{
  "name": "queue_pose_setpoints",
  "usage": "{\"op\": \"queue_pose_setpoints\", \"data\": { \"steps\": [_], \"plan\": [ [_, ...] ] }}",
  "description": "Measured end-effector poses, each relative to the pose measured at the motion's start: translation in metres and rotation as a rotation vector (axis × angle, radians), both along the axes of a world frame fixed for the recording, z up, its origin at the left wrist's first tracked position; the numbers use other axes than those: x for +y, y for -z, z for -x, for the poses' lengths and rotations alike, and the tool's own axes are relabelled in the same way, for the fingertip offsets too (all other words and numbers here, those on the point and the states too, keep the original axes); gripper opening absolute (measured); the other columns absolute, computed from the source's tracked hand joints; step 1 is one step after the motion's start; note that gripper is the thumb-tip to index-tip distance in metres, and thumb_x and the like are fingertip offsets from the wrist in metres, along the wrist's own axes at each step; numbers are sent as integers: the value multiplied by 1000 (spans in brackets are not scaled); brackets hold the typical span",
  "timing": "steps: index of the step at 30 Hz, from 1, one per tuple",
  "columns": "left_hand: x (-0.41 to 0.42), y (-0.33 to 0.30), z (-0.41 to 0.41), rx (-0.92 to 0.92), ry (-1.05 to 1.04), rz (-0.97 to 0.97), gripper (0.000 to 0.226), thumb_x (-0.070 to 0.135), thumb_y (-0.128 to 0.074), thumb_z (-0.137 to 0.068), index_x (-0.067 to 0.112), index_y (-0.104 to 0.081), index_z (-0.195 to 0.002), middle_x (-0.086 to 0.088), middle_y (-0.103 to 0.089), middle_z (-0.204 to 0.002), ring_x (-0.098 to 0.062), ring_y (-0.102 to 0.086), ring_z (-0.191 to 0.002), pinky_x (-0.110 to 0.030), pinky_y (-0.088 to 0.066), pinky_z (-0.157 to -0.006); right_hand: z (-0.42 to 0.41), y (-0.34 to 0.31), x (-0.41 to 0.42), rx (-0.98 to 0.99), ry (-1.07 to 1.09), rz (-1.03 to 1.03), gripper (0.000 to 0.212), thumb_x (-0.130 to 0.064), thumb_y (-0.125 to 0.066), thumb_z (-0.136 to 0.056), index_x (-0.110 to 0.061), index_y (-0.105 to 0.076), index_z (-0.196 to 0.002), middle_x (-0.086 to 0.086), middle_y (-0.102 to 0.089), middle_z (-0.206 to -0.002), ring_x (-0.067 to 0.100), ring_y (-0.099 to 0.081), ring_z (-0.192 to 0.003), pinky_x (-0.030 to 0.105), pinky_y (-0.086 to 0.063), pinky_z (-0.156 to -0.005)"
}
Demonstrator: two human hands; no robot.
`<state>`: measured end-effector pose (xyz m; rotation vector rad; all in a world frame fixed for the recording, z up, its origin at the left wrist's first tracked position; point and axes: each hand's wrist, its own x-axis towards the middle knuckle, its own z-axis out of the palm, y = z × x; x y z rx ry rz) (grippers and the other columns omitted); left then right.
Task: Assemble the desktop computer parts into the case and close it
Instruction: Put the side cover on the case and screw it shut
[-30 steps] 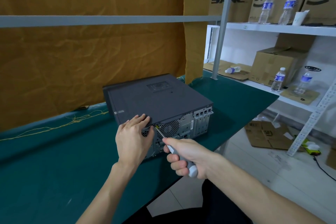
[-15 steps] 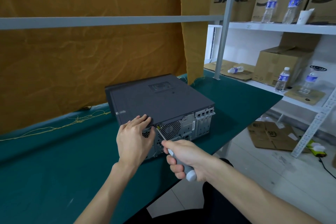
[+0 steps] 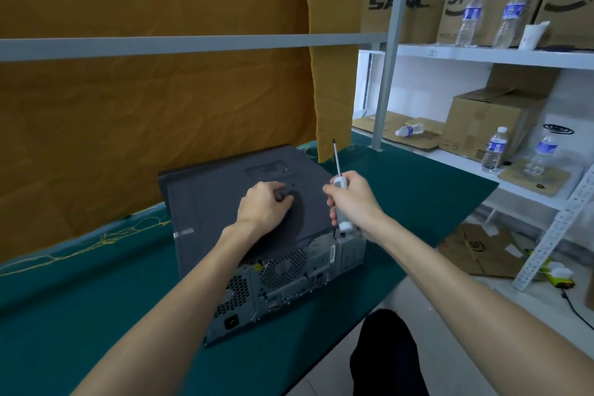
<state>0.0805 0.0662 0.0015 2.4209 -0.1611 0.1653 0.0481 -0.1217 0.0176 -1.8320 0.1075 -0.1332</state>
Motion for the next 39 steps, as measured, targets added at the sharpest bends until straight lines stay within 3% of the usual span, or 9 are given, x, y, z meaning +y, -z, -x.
{"op": "queue_pose_setpoints", "data": {
  "steps": [5,10,14,16,20,23,26,30,39],
  "plan": [
    [-5,6,-50,1,-67,35,39,43,-66,-95,29,-67,-132,9,-70,-105,-20,-65,-107,-40,-54,-93,-56,11,-2,-15,-17,78,10,-9,-59,-97,-16,-56,-103,9,-64,-79,13,-53,-45,29,-47,-43],
    [-9,13,-69,-70,-50,-38,12,43,-68,-93,42,-78,-99,19,-65,-91,-11,-64,-93,-28,-45,-71,-56,26,-4,-63,-7,98,8,-14,-62,-93,-21,-60,-96,4,-65,-68,11,-54,-44,27,-47,-42],
    [-11,15,-66,-114,-47,64,7,37,-72,-93,38,-79,-90,17,-70,-88,-8,-66,-88,-30,-51,-72,-49,25,-5,-84,-58,90,10,-17,-64,-94,-22,-59,-101,5,-66,-70,12,-54,-47,27,-47,-44],
    [-14,12,-62,-104,-39,329,8,33,-73,-93,29,-80,-90,12,-75,-87,-7,-69,-87,-30,-54,-80,-45,21,-6,-103,-134,58,10,-18,-64,-96,-21,-60,-105,3,-66,-69,14,-52,-47,29,-44,-45],
    [-27,-6,-42,202,38,1185,17,22,-67,-99,7,-71,-107,-7,-78,-104,-14,-75,-99,-29,-57,-83,-32,21,-16,-158,-298,-30,15,-13,-59,-101,-20,-64,-113,3,-66,-67,17,-49,-48,28,-44,-50],
    [-34,-19,-30,302,109,1437,21,20,-63,-101,4,-67,-115,-11,-76,-112,-17,-74,-103,-29,-60,-81,-19,21,-23,-168,-342,-26,22,-13,-61,-101,-23,-65,-120,4,-67,-69,17,-48,-48,29,-43,-51],
    [-37,-25,-19,284,159,1432,25,24,-62,-101,8,-66,-120,-9,-76,-114,-15,-74,-101,-27,-61,-77,-7,19,-30,-170,-356,-1,31,-12,-63,-100,-24,-63,-129,5,-69,-71,18,-48,-49,33,-43,-53],
    [-39,-24,-5,251,150,1355,18,28,-63,-101,15,-70,-111,-6,-77,-113,-16,-74,-100,-28,-60,-70,12,20,-41,-142,-367,6,39,-15,-65,-99,-25,-61,-137,3,-68,-72,14,-48,-47,30,-45,-48],
    [-57,-18,37,251,162,1292,21,29,-63,-100,15,-70,-114,-6,-77,-111,-18,-74,-101,-28,-60,-68,63,22,-67,-136,-318,60,37,-19,-70,-96,-34,-63,-129,0,-72,-77,16,-51,-49,27,-42,-41]
  ]
}}
